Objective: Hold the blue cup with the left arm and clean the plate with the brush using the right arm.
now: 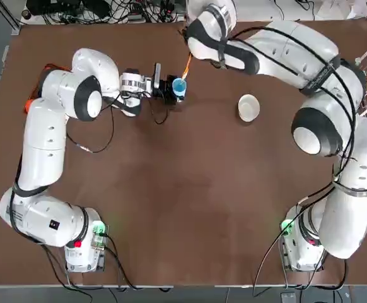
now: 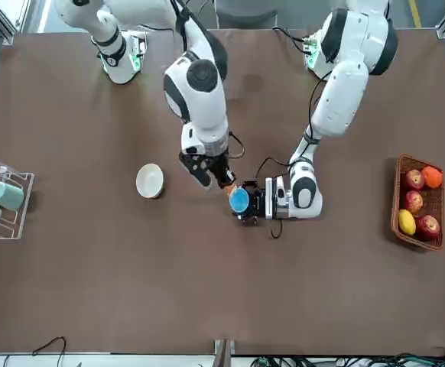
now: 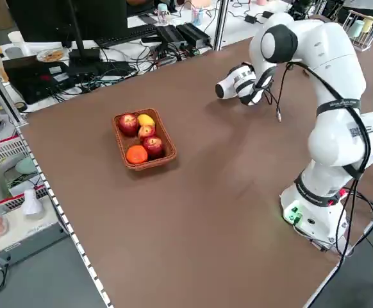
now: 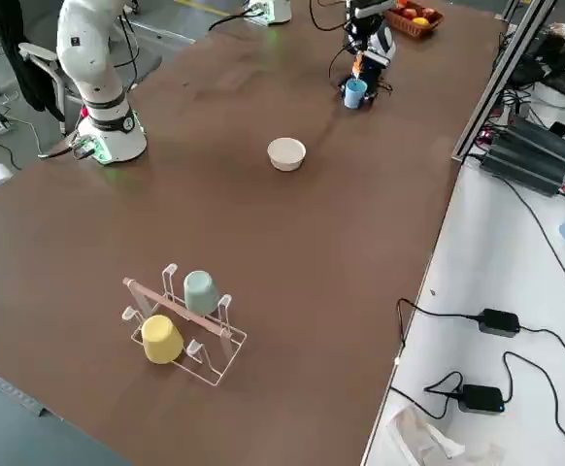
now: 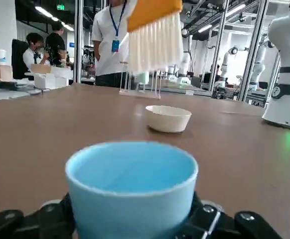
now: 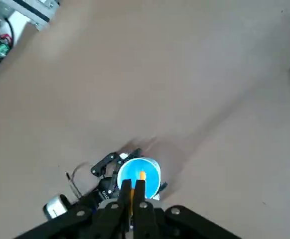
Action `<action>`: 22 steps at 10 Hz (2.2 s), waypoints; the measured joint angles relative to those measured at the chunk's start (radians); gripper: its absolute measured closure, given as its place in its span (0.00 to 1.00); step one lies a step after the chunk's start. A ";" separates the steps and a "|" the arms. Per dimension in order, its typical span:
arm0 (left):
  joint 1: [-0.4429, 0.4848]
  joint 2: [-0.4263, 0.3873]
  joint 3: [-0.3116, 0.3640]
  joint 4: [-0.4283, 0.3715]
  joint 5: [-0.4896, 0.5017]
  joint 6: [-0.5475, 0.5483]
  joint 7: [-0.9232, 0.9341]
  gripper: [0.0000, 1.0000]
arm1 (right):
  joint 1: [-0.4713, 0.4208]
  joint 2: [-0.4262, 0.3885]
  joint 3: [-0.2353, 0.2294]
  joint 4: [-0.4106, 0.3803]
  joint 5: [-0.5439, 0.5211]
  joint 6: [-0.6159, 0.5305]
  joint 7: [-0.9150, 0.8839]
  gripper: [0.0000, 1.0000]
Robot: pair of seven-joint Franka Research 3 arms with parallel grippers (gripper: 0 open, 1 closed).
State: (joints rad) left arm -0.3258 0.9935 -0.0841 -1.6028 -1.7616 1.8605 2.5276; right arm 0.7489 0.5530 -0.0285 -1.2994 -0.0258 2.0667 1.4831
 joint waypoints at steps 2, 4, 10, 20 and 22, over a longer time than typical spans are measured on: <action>0.009 -0.011 -0.003 0.002 0.000 -0.005 -0.001 0.00 | -0.058 -0.056 -0.002 0.000 0.052 -0.072 -0.135 0.95; 0.009 -0.011 -0.004 -0.001 0.000 -0.006 -0.001 0.00 | -0.124 -0.106 -0.002 -0.011 0.070 -0.173 -0.298 0.95; 0.009 -0.031 -0.007 -0.017 0.000 -0.012 -0.001 0.00 | -0.287 -0.307 -0.004 -0.291 0.124 -0.190 -0.650 0.95; 0.024 -0.150 -0.009 -0.120 0.000 -0.016 -0.001 0.00 | -0.673 -0.391 -0.010 -0.622 0.550 -0.138 -1.469 0.95; 0.050 -0.207 -0.010 -0.169 0.000 -0.023 -0.009 0.00 | -0.746 -0.390 -0.011 -0.710 0.646 -0.105 -1.661 0.95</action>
State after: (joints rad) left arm -0.2756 0.7860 -0.0938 -1.7722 -1.7616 1.8378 2.5182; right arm 0.0024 0.1626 -0.0398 -2.0090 0.6200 1.9617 -0.1782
